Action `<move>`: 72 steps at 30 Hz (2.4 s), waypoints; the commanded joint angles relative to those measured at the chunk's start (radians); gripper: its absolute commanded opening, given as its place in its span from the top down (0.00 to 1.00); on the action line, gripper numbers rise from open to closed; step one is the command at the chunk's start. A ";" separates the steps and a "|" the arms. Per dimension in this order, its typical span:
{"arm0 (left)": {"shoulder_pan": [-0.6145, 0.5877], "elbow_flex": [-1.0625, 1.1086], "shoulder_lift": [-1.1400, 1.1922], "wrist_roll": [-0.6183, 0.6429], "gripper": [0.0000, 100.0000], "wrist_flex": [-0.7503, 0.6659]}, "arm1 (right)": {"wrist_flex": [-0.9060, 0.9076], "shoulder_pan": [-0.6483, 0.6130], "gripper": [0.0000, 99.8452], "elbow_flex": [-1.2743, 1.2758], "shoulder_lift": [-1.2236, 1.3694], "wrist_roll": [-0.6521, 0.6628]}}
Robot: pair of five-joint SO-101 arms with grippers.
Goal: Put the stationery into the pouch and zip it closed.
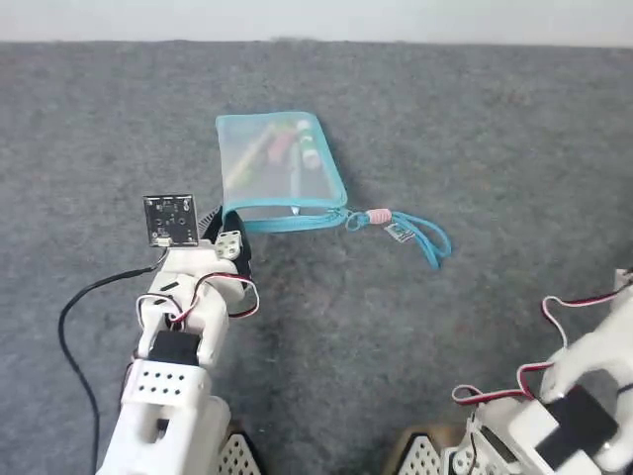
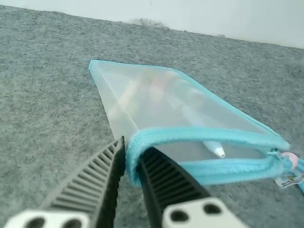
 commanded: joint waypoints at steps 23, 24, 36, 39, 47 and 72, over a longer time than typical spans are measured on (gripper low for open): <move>0.005 -0.028 0.002 -0.006 0.99 -0.032 | 0.294 0.062 0.76 -0.402 -0.022 0.009; 0.005 -0.028 0.002 -0.006 0.99 -0.032 | 0.286 0.073 0.77 -0.402 -0.022 -0.041; 0.005 -0.030 0.002 -0.006 0.99 -0.032 | 0.315 -0.047 0.77 -0.313 -0.027 -0.230; 0.005 -0.028 0.002 -0.006 0.99 -0.032 | 0.381 -0.200 0.77 -0.315 -0.035 -0.232; 0.005 -0.028 0.002 -0.006 0.99 -0.032 | 0.406 -0.742 0.77 -0.319 -0.035 -0.333; 0.006 -0.031 0.002 -0.006 0.99 -0.034 | -0.062 -1.279 0.72 0.275 -0.300 0.023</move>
